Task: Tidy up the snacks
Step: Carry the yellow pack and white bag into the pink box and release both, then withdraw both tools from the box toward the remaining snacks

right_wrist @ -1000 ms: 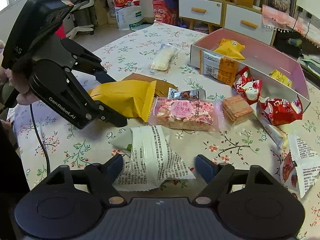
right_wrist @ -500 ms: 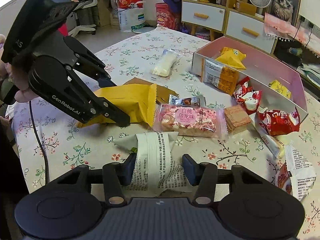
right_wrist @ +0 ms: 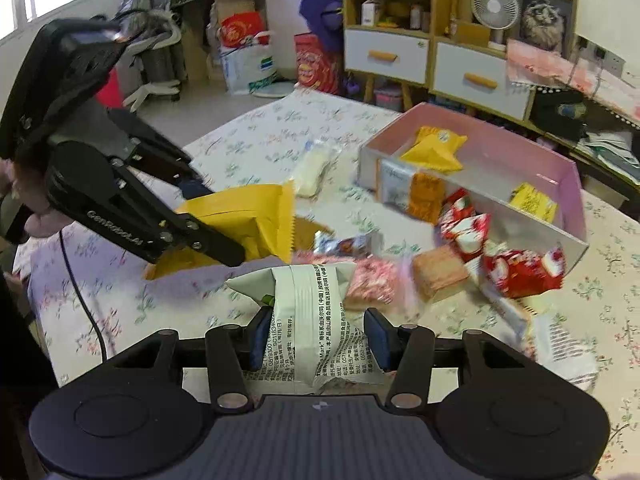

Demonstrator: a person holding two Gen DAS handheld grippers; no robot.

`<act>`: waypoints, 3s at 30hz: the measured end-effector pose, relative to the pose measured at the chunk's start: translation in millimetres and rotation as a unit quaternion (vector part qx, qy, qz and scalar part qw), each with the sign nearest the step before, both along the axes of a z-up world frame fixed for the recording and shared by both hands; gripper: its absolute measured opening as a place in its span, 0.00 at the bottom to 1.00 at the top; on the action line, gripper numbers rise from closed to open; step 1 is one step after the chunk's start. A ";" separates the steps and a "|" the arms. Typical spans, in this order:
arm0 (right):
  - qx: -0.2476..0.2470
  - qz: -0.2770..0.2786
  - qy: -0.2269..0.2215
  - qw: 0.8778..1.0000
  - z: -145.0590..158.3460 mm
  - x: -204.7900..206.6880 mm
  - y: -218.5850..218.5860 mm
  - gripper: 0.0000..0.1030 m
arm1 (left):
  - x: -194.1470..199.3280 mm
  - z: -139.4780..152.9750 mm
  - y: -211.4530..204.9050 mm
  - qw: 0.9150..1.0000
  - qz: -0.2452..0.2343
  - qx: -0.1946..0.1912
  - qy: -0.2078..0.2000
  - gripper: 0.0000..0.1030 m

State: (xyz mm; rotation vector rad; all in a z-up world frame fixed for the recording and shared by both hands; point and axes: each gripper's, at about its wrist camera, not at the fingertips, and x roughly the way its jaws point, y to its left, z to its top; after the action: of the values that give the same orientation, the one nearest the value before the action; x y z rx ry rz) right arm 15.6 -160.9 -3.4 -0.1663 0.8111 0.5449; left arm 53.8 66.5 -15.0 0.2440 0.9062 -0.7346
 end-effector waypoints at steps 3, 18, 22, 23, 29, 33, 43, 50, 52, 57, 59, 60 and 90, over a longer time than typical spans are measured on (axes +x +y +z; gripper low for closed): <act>0.005 -0.021 -0.008 1.000 6.9 8.0 -7.9 0.23 | 6.4 7.0 -1.5 1.000 0.019 -0.012 -0.003 0.38; 0.024 -0.155 -0.068 0.985 43.3 83.4 -48.9 0.23 | 61.1 47.0 -54.0 0.989 0.124 -0.083 -0.019 0.38; 0.044 -0.192 -0.072 0.978 46.1 102.0 -62.1 0.23 | 89.9 54.2 -76.8 0.987 0.127 -0.090 -0.024 0.38; 0.051 -0.200 -0.072 0.976 46.0 106.8 -64.7 0.23 | 97.0 54.5 -81.5 0.987 0.129 -0.089 -0.026 0.38; 0.075 -0.240 -0.068 0.965 42.1 138.7 -80.5 0.23 | 138.2 48.1 -108.3 0.983 0.145 -0.110 -0.018 0.38; 0.069 -0.265 -0.065 0.960 33.6 161.3 -90.6 0.23 | 154.9 28.1 -114.6 0.976 0.157 -0.150 0.001 0.38; 0.092 -0.295 -0.038 0.950 0.0 201.8 -111.6 0.23 | 187.0 -22.4 -137.6 0.978 0.168 -0.121 0.016 0.38; 0.097 -0.298 -0.027 0.949 -14.9 216.4 -114.9 0.23 | 190.2 -38.2 -142.4 0.980 0.175 -0.093 0.003 0.38; 0.087 -0.297 -0.026 0.951 -17.7 219.8 -114.3 0.23 | 191.1 -42.1 -141.3 0.980 0.178 -0.089 0.003 0.38; 0.078 -0.293 -0.024 0.953 -22.0 221.0 -114.4 0.23 | 188.2 -40.5 -144.6 0.983 0.166 -0.081 -0.017 0.38; 0.078 -0.295 -0.025 0.952 -21.5 220.8 -114.9 0.23 | 185.9 -39.0 -146.5 0.983 0.164 -0.078 -0.026 0.39; 0.079 -0.296 -0.025 0.952 -21.1 220.3 -114.8 0.23 | 186.0 -38.9 -147.1 0.983 0.164 -0.076 -0.030 0.40; 0.022 -0.280 -0.035 0.959 53.1 129.7 -94.6 0.76 | 91.2 35.2 -117.6 0.989 0.130 -0.015 -0.068 0.94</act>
State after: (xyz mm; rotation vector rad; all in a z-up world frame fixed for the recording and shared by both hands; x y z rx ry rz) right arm 145.3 -255.5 49.7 0.0879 0.7335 0.0209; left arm 145.0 -51.1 20.2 0.1437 0.7783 -0.4844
